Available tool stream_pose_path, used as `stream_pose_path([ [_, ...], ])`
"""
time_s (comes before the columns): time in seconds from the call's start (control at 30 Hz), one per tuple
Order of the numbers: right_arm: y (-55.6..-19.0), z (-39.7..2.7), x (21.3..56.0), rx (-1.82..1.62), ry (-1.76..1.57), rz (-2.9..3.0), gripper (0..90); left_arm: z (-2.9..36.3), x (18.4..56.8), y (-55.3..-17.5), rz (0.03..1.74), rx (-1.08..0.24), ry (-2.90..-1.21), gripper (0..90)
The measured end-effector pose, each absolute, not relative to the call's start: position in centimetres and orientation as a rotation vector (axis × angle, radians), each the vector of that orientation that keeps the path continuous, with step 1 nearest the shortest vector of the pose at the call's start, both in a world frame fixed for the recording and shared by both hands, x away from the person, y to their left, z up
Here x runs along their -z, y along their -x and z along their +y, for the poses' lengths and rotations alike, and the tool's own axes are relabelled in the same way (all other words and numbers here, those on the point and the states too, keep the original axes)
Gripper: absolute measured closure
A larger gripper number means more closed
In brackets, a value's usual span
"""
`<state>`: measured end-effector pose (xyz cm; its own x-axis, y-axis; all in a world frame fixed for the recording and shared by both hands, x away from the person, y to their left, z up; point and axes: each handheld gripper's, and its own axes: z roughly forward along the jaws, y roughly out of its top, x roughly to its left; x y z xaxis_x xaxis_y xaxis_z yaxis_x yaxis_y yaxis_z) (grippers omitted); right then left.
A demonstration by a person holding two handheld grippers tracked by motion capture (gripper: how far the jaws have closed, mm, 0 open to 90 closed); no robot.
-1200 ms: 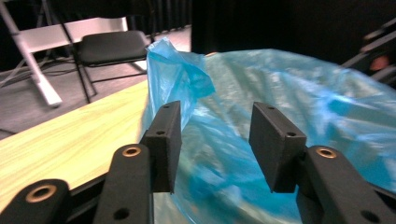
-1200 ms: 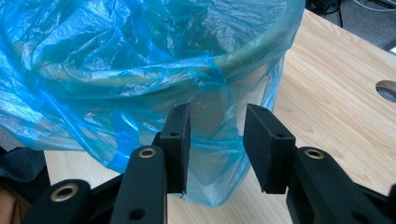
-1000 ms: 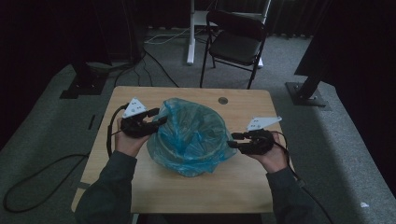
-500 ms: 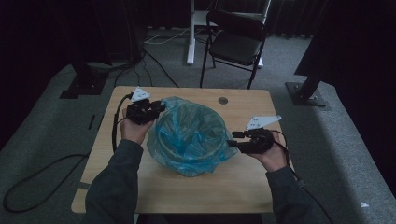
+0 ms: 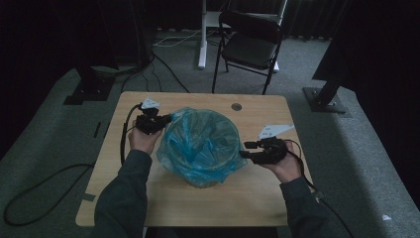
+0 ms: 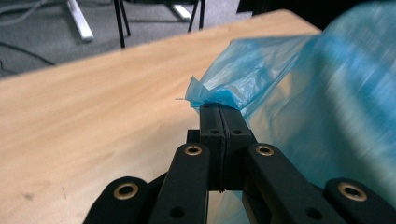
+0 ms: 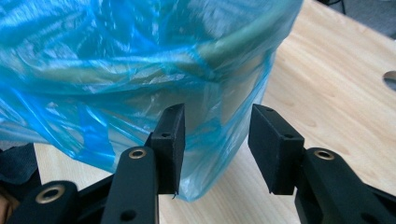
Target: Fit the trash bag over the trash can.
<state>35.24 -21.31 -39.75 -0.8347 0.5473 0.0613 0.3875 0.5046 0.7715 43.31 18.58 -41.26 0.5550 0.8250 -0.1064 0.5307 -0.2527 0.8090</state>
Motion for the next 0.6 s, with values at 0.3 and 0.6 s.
stream_pose_path([
  [0.3, -35.2, -20.1, 41.3, -1.207, -0.775, 2.639, 68.6, 19.8, 44.7, -41.5, 1.119, -0.351, -1.936, 88.9],
  [0.6, -35.4, -19.6, 42.2, -1.093, -0.788, 2.667, 90.0, 19.0, 46.7, -40.4, 1.097, -0.329, -2.035, 89.0],
])
